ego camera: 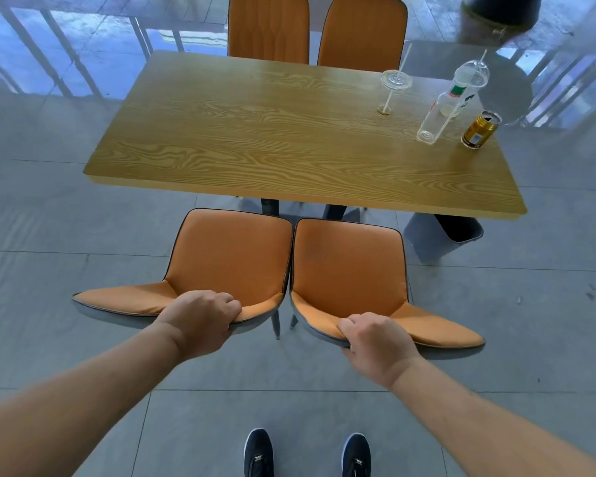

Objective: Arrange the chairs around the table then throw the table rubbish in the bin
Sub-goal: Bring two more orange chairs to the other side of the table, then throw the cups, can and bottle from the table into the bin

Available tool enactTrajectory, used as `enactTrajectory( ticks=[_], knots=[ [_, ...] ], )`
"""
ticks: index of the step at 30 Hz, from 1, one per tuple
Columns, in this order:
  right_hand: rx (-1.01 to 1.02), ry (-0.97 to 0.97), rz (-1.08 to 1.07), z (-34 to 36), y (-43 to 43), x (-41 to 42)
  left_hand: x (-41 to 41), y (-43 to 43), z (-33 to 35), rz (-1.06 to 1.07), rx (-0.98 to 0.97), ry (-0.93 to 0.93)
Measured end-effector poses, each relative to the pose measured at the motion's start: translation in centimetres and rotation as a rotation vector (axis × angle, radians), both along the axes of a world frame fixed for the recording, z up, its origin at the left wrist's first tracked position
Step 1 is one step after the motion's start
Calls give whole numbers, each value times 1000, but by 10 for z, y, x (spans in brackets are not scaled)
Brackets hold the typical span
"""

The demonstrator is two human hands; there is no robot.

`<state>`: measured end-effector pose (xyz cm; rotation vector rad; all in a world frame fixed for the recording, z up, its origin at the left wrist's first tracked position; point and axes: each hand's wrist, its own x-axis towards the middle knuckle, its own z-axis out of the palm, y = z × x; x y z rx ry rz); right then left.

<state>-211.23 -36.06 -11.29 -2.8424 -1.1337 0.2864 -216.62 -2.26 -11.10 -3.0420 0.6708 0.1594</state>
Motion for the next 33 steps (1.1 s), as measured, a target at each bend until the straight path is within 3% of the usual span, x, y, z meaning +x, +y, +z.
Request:
enactTrajectory(
  ticks=[9, 18, 23, 25, 27, 33],
  knots=[
    [-81, 43, -69, 1, -1, 2, -5, -16, -7, 215, 6, 80],
    [-102, 81, -169, 10, 4, 2, 3, -35, -4, 181, -41, 193],
    [-125, 221, -222, 25, 3, 5, 12, -53, 6, 427, -136, 380],
    [-62, 272, -332, 46, 0, 13, 31, -69, 24, 545, -224, 414],
    [64, 226, -455, 74, -9, 26, 53, -89, 53, 617, -281, 331],
    [313, 17, -632, 182, -82, 70, 120, -167, 174, 536, -410, 143]
  ],
)
